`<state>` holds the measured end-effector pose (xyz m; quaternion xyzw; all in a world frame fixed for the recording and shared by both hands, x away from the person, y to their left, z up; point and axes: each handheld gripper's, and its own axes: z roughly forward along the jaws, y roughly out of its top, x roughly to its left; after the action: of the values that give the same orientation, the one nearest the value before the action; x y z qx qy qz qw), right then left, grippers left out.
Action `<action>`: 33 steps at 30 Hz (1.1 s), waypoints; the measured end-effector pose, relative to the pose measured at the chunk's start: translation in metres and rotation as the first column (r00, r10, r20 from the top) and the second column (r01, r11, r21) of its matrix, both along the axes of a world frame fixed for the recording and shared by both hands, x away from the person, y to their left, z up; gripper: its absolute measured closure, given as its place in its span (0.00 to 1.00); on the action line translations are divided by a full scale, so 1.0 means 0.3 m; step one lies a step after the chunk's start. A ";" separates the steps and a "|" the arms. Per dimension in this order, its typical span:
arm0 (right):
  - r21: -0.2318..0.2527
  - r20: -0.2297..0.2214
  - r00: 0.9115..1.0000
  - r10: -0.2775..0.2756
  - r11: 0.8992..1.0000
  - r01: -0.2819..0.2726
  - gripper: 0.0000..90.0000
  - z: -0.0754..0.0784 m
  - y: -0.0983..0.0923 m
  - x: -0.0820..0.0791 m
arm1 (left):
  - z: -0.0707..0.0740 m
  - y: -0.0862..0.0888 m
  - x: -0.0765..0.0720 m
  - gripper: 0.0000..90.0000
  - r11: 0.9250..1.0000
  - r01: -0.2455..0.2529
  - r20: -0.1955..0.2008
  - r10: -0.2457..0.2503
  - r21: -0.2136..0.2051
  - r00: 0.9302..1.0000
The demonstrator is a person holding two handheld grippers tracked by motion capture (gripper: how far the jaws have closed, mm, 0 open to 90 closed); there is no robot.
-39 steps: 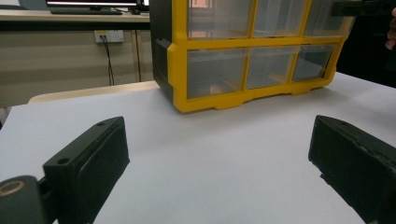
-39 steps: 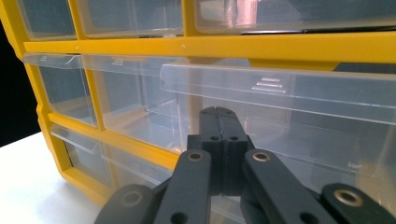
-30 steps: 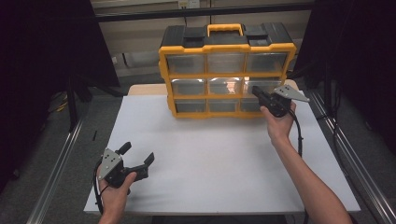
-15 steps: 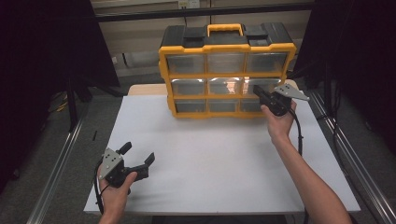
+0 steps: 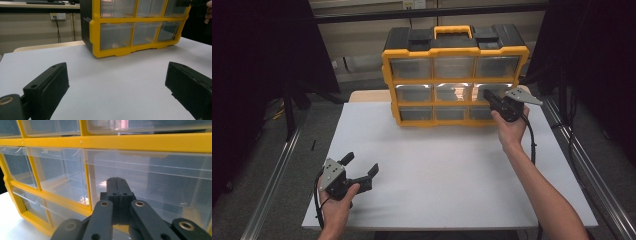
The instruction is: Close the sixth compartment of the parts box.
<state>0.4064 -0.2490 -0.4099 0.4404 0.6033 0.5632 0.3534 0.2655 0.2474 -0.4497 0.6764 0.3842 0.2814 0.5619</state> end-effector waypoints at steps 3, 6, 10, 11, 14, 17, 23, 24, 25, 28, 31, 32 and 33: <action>0.003 0.004 1.000 -0.001 1.000 0.001 1.00 -0.002 0.000 0.005 | 0.000 -0.001 0.000 0.05 1.000 0.000 0.003 0.000 0.002 1.000; 0.002 0.007 1.000 -0.008 1.000 0.008 1.00 -0.004 0.001 0.010 | -0.001 0.001 0.001 0.06 1.000 -0.001 -0.001 0.001 0.007 1.000; -0.019 0.011 1.000 -0.020 1.000 0.021 1.00 -0.004 0.004 0.010 | 0.000 -0.002 0.001 0.06 1.000 0.002 0.005 -0.002 0.001 1.000; -0.032 0.010 1.000 -0.027 0.999 0.027 1.00 -0.003 0.006 0.011 | -0.001 -0.007 0.001 0.06 1.000 0.001 0.003 -0.001 -0.019 1.000; -0.085 0.013 0.998 -0.062 0.994 0.063 1.00 0.002 0.016 0.007 | 0.001 -0.005 0.002 0.06 1.000 0.007 0.004 -0.007 0.008 1.000; -0.061 0.008 0.999 -0.046 0.997 0.046 1.00 -0.001 0.008 0.008 | 0.002 -0.009 0.000 0.05 1.000 0.007 0.010 -0.007 -0.003 1.000; 0.004 -0.007 1.000 -0.001 1.000 0.001 0.91 -0.005 -0.003 0.003 | 0.001 -0.003 0.000 0.05 1.000 0.008 0.007 -0.008 0.011 1.000; 0.005 -0.010 1.000 0.002 1.000 -0.002 0.87 -0.004 -0.001 0.000 | 0.000 -0.006 0.001 0.05 1.000 0.006 0.008 -0.006 -0.003 1.000; -0.001 -0.005 1.000 0.010 1.000 -0.010 0.85 -0.004 0.000 -0.001 | 0.000 -0.006 0.001 0.05 1.000 0.006 0.008 -0.006 0.000 1.000; 0.006 -0.009 1.000 0.025 1.000 -0.025 0.74 -0.007 0.005 -0.013 | 0.002 -0.008 0.000 0.05 1.000 0.008 0.008 -0.008 0.006 1.000; 0.018 -0.010 0.999 0.031 0.999 -0.030 0.61 -0.013 0.009 -0.026 | 0.000 -0.012 0.002 0.05 1.000 0.013 0.005 -0.013 0.000 1.000; 0.021 -0.012 0.999 0.030 0.999 -0.030 0.55 -0.015 0.009 -0.031 | 0.000 -0.011 0.002 0.05 1.000 0.012 0.004 -0.012 0.008 1.000; 0.030 -0.014 0.999 0.035 0.999 -0.035 0.52 -0.016 0.009 -0.037 | 0.000 -0.014 0.003 0.05 1.000 0.008 0.006 -0.008 -0.002 1.000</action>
<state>0.3954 -0.2461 -0.4147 0.4391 0.6051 0.5748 0.3325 0.2665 0.2432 -0.4496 0.6767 0.3800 0.2807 0.5647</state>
